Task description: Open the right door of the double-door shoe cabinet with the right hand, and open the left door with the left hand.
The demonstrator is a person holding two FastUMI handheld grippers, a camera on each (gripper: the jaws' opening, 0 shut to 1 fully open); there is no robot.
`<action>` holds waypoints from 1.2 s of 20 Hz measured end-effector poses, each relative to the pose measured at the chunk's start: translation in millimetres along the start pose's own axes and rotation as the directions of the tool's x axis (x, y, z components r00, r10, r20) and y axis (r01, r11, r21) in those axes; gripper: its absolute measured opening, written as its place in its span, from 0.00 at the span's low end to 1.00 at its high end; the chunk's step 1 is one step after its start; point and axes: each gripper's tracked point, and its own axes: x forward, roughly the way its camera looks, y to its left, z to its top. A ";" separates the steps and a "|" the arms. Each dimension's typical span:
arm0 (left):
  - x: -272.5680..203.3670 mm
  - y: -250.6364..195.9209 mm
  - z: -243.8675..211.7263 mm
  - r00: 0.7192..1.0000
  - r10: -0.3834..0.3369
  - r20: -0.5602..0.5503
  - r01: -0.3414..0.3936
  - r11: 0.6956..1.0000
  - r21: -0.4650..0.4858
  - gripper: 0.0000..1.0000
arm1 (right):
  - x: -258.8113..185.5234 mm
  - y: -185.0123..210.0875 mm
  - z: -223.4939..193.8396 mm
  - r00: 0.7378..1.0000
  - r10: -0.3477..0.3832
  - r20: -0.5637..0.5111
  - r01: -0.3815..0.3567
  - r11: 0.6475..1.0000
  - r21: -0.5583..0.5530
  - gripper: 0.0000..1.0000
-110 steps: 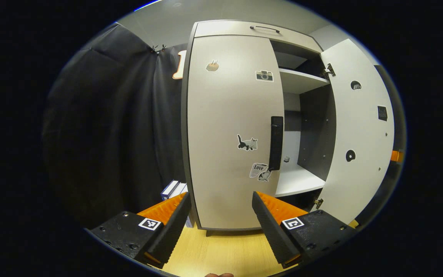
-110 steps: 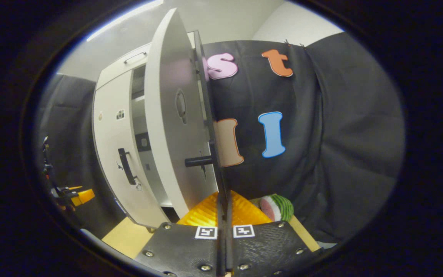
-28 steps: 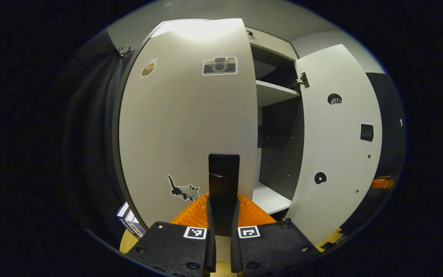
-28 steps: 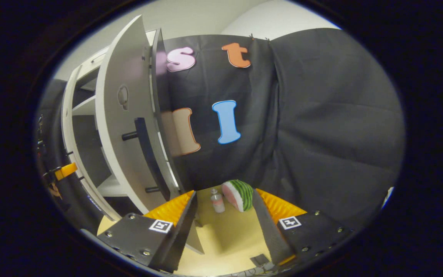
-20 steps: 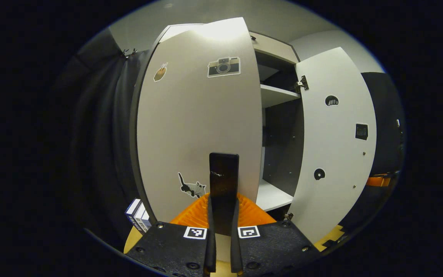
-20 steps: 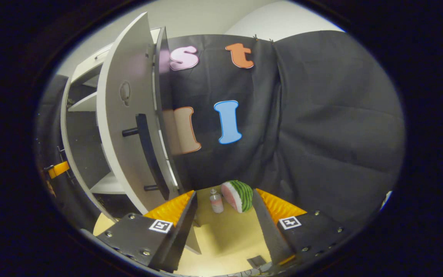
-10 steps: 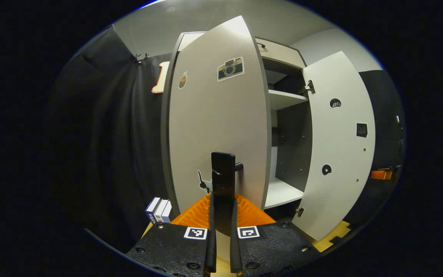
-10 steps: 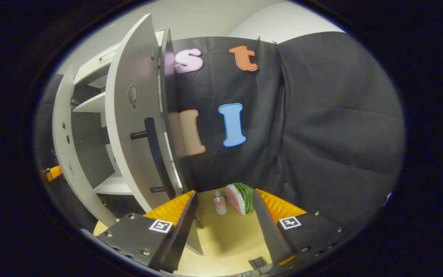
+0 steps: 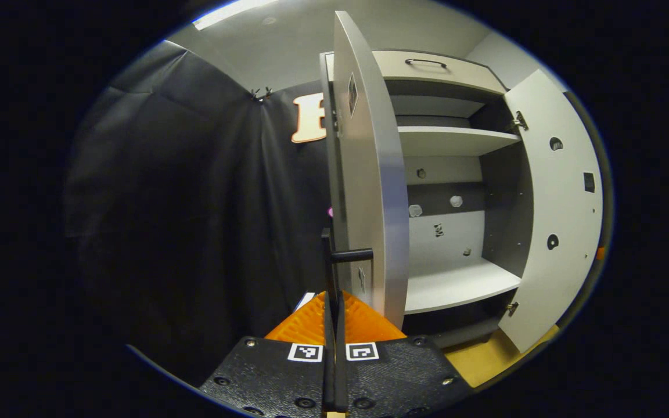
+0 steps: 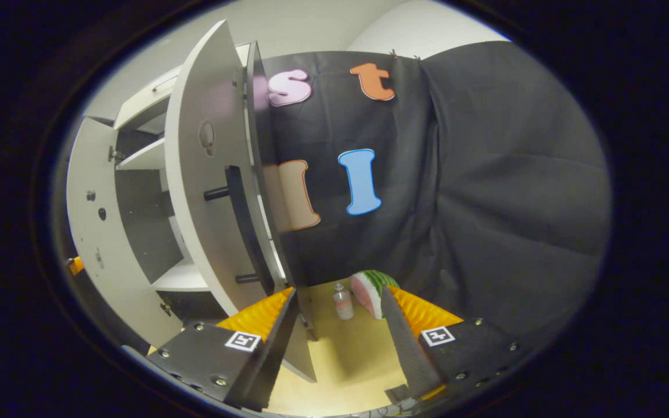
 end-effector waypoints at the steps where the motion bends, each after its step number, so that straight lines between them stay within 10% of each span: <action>1: -1.3 -0.8 4.3 1.000 -0.017 0.012 0.017 0.999 -0.039 0.00 | -0.5 -0.3 0.5 1.000 0.001 0.000 -0.001 1.000 -0.001 0.85; 20: 5.1 22.3 1.7 0.994 -0.106 0.010 0.106 0.993 -0.053 0.01 | -13.7 -22.5 -18.1 0.999 -0.015 -0.030 0.016 0.999 0.039 0.85; 24: -8.6 36.1 7.1 0.996 -0.064 0.056 0.062 0.997 0.042 0.16 | -10.3 -22.2 -16.0 0.999 -0.027 -0.019 0.028 0.998 0.058 0.85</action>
